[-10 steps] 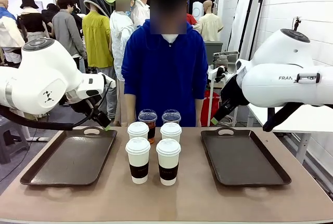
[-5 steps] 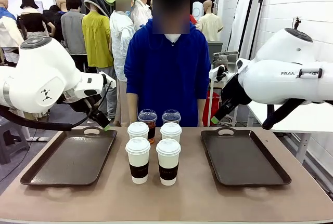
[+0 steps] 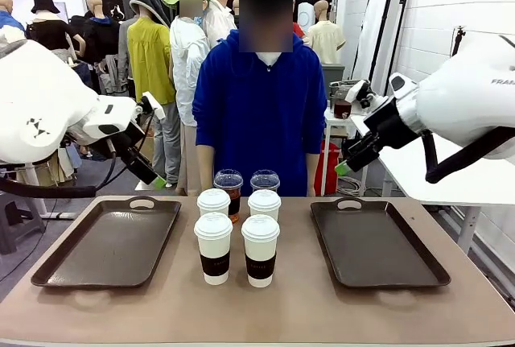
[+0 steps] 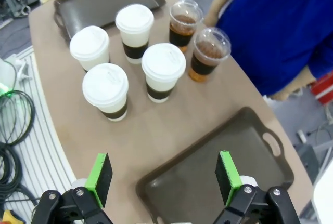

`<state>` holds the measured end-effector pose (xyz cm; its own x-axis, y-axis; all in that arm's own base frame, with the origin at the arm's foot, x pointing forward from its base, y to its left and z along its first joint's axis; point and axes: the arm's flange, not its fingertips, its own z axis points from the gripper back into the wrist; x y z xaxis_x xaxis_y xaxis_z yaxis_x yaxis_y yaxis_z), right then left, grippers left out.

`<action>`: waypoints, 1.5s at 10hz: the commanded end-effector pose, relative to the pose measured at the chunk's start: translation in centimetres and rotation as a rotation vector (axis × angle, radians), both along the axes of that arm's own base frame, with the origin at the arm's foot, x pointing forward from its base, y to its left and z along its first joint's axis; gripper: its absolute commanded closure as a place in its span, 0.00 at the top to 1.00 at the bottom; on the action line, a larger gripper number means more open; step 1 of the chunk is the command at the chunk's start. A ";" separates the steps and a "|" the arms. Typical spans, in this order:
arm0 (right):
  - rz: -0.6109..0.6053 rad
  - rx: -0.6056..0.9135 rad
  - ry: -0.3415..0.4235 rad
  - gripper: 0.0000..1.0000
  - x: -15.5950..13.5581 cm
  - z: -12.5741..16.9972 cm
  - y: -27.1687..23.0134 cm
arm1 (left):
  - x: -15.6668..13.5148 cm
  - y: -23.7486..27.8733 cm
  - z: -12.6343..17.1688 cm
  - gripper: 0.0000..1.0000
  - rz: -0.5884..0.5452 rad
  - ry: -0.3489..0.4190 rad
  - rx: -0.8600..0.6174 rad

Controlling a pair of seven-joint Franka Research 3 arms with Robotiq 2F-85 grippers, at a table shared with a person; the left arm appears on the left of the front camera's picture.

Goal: Distribute the coffee onto the tray.
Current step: Pick up one iced Americano and place it on the right Handle tray.

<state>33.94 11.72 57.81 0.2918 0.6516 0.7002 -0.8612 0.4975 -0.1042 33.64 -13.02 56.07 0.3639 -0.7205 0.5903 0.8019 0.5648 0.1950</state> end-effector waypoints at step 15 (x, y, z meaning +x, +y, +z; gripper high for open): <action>0.086 0.063 -0.037 1.00 0.2 -0.4 -1.0 | 0.4 0.4 -0.3 1.00 -0.011 -0.002 -0.142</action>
<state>34.14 10.57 57.50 0.2148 0.6368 0.7405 -0.8908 0.4387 -0.1189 33.97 -12.68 55.77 0.3538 -0.6351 0.6867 0.8084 0.5769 0.1170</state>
